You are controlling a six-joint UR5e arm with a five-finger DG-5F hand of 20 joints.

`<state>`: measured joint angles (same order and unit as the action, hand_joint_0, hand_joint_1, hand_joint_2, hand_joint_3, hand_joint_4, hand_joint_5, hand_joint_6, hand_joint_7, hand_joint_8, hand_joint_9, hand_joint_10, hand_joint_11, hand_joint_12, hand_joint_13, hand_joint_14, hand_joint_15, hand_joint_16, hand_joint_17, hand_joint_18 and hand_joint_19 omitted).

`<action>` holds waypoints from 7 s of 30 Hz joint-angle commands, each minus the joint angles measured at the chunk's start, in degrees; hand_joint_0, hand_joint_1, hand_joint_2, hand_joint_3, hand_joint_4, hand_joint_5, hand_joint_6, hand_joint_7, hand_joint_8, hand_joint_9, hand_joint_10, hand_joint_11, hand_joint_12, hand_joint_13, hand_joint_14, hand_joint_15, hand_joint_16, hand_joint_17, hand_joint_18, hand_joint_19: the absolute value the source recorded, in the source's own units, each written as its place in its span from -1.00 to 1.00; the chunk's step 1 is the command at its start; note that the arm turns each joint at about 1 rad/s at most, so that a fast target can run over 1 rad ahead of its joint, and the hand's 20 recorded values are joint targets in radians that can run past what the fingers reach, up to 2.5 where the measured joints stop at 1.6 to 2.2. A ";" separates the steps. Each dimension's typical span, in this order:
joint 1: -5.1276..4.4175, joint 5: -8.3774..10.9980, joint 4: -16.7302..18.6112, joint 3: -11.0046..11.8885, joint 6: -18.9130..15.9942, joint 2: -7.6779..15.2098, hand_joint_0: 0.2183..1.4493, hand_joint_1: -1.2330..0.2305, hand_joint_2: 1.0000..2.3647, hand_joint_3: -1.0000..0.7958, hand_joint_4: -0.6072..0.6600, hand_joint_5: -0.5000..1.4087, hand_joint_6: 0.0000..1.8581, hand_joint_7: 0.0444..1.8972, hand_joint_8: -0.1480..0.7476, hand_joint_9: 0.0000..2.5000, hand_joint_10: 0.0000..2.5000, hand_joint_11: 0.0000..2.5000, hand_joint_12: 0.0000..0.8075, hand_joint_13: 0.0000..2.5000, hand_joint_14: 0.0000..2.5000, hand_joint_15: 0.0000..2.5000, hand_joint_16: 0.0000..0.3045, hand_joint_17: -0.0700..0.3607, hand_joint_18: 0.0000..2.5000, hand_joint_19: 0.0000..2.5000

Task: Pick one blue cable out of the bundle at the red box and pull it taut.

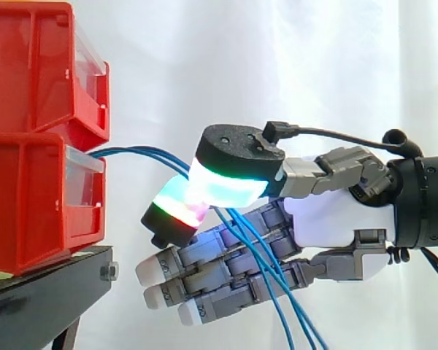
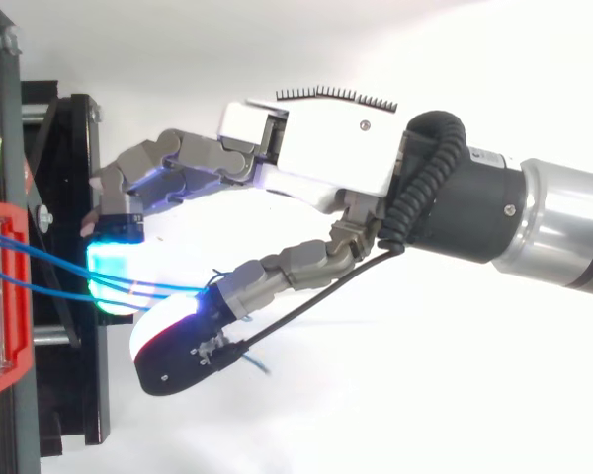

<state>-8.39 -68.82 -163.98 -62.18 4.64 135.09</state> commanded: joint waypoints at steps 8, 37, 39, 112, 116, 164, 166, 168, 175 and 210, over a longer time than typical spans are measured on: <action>0.04 0.00 -0.90 0.05 0.02 -1.06 -0.54 -0.41 -1.00 -0.44 0.05 -0.66 -0.09 0.08 0.01 -0.57 -0.99 -0.80 0.01 -0.76 -1.00 -0.98 -0.61 -0.05 -0.76 -0.94; 0.04 0.00 -2.04 0.05 -0.07 -1.06 -0.24 -0.64 -1.00 -0.44 0.03 -0.69 -0.06 0.11 -0.02 -0.60 -0.99 -0.78 -0.04 -0.75 -1.00 -1.00 -0.64 -0.10 -0.72 -0.98; -0.05 0.00 -2.22 0.05 -0.07 -1.06 -0.27 -0.64 -1.00 -0.44 0.03 -0.69 -0.06 0.10 -0.03 -0.60 -0.99 -0.78 -0.04 -0.75 -1.00 -1.00 -0.64 -0.10 -0.71 -0.98; 0.04 -0.26 -2.57 0.05 -0.07 -1.14 -0.41 -0.37 -1.00 -0.44 0.20 -0.68 -0.09 0.05 0.04 -0.58 -0.99 -0.77 0.00 -0.70 -1.00 -0.96 -0.62 -0.08 -0.70 -0.92; 0.04 -0.26 -2.57 0.05 -0.07 -1.14 -0.37 -0.35 -0.99 -0.37 0.20 -0.67 -0.07 0.08 0.05 -0.56 -0.99 -0.77 -0.01 -0.69 -1.00 -0.95 -0.63 -0.09 -0.69 -0.91; -0.05 -0.26 -2.66 0.05 -0.07 -1.06 -0.50 -0.23 -1.00 -0.44 0.22 -0.64 -0.14 0.10 0.09 -0.54 -0.99 -0.77 0.04 -0.70 -1.00 -0.94 -0.61 -0.06 -0.69 -0.87; 0.04 -0.26 -2.66 0.05 -0.07 -1.14 -0.47 -0.26 -1.00 -0.40 0.22 -0.64 -0.14 0.12 0.09 -0.54 -0.99 -0.76 0.02 -0.70 -1.00 -0.94 -0.62 -0.07 -0.70 -0.87; 0.04 -0.26 -2.66 0.05 -0.07 -1.06 -0.44 -0.29 -0.99 -0.31 0.22 -0.64 -0.12 0.15 0.08 -0.54 -0.99 -0.76 0.01 -0.70 -1.00 -0.94 -0.62 -0.08 -0.70 -0.87; 0.04 -0.26 -2.66 0.05 -0.07 -1.06 -0.43 -0.30 -0.98 -0.12 0.17 -0.64 -0.08 0.20 0.09 -0.53 -0.99 -0.76 0.01 -0.70 -1.00 -0.94 -0.63 -0.08 -0.70 -0.88; 0.13 -0.61 -6.79 0.05 -0.16 -2.02 -0.39 -0.39 -0.97 0.04 0.01 -0.63 -0.06 0.26 0.07 -0.49 -0.99 -0.70 -0.01 -0.69 -1.00 -0.95 -0.63 -0.09 -0.68 -0.90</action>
<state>-8.30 -69.33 -170.29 -62.14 4.48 133.10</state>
